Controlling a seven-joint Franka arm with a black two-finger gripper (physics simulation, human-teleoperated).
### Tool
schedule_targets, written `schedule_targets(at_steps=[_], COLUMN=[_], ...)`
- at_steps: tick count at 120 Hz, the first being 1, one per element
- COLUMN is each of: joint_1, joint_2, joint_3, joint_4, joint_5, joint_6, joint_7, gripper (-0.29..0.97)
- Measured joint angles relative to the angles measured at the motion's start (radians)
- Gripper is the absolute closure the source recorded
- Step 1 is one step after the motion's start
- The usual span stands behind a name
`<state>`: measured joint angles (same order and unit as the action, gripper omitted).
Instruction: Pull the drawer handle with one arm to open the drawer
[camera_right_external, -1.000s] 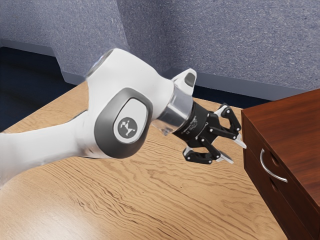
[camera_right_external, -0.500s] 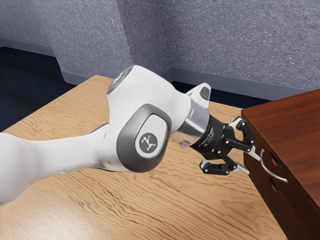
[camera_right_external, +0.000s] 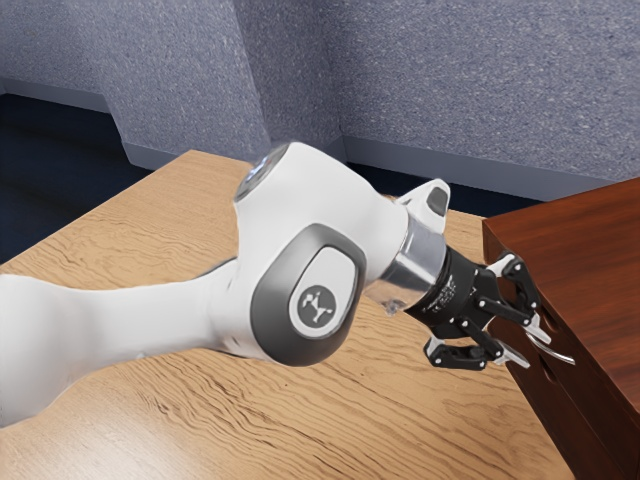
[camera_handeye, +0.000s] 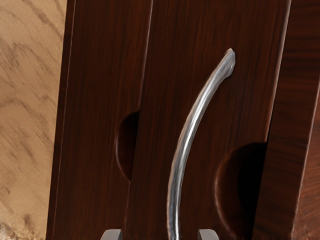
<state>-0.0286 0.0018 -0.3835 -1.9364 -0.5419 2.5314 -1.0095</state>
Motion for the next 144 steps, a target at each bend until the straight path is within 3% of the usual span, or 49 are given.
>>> schedule_targets(at_steps=[67, 144], joint_1=[-0.037, 0.023], joint_2=[0.009, 0.015], joint_3=[0.002, 0.001], joint_4=[0.0, -0.006], joint_5=[0.002, 0.006], joint_6=[0.02, 0.022], joint_7=[0.003, 0.003], gripper=[0.6, 0.61])
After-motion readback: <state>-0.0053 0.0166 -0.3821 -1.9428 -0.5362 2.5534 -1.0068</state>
